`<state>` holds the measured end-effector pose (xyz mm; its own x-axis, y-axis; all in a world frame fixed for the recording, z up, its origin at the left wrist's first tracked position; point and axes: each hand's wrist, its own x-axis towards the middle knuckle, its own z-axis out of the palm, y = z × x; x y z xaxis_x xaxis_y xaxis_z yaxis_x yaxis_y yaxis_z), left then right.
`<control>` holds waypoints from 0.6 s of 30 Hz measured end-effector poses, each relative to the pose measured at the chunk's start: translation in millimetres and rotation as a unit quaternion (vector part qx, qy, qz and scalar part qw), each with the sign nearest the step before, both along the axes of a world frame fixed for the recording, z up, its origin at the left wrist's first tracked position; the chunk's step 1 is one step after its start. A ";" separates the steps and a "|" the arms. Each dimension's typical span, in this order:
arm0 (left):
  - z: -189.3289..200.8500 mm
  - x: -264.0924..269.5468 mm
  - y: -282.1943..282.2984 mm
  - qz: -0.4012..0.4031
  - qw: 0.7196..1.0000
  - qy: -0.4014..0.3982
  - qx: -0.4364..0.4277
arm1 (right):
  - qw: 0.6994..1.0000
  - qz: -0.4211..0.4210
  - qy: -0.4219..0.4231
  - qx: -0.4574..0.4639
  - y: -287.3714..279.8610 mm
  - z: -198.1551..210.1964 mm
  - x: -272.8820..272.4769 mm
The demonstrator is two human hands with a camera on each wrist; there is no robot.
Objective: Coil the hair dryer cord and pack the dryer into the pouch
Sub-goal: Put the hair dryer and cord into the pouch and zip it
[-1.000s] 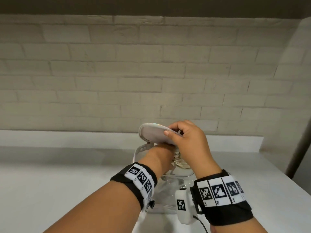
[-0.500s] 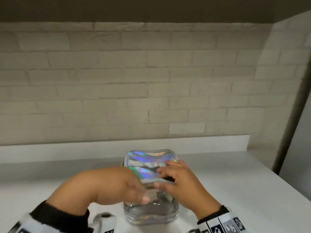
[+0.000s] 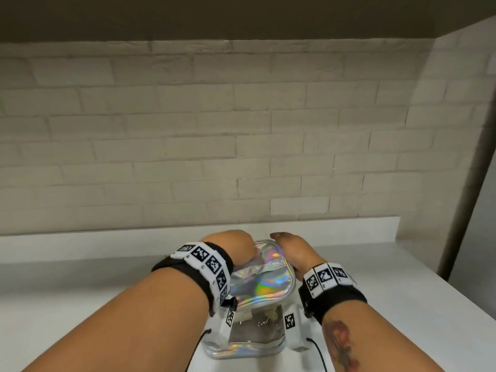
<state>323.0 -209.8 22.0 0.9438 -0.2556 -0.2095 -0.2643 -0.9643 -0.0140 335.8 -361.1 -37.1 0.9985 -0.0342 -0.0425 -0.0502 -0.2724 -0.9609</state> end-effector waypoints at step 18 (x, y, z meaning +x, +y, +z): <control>-6.6 8.4 13.2 -0.055 0.994 -0.026 -0.093 | 0.994 0.056 -0.020 0.087 -6.9 -3.0 -9.4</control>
